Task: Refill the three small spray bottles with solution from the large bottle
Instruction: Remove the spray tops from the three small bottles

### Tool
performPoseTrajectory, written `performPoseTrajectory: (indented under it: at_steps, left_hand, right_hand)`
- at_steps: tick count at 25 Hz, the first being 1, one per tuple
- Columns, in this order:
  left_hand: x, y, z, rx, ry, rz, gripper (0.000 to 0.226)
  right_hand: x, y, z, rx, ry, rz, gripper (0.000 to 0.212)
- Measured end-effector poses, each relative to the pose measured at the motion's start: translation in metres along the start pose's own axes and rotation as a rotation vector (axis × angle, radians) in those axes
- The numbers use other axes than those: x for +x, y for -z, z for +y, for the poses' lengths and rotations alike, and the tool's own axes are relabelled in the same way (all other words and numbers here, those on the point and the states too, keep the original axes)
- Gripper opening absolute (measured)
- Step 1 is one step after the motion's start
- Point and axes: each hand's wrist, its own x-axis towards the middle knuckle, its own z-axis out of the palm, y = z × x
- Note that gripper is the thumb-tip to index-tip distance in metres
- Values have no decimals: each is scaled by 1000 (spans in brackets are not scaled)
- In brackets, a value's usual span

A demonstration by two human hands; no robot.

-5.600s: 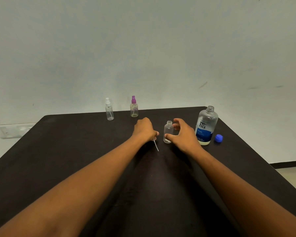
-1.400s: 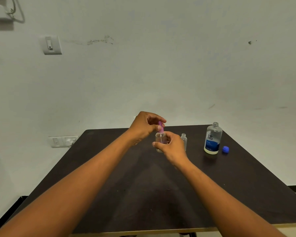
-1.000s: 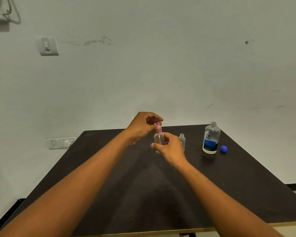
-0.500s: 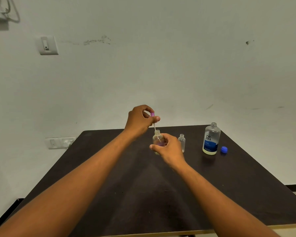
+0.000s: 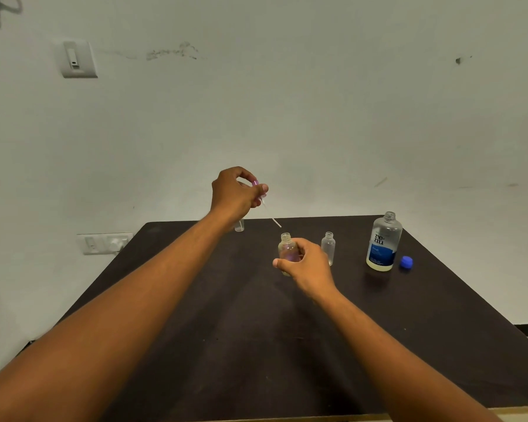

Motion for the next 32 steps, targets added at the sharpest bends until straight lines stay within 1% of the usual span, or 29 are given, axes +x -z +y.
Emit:
performPoseTrajectory:
  at_steps: [4,8,16,22,26,32]
  left_hand:
    - [11,-2,-26,-9,55,-29,16]
    - [17,-14,-61,47,110,-81,12]
    - [26,-38,-118,129,159,-205,12]
    - [29,-50,-141,161,196,-242,14]
    - [31,-55,-155,204,207,-284,17]
    - [33,-59,-164,256,211,-300,17]
  right_hand:
    - [11,-4,11,-19,-10,-4,34]
    - [33,-6,20,-38,3,3,34]
    - [78,-14,27,-100,7,3,37]
    - [87,-29,33,-173,-22,-30,47]
    - [88,-40,46,-211,-61,-40,44]
    - [89,-49,54,-246,-80,-39,46]
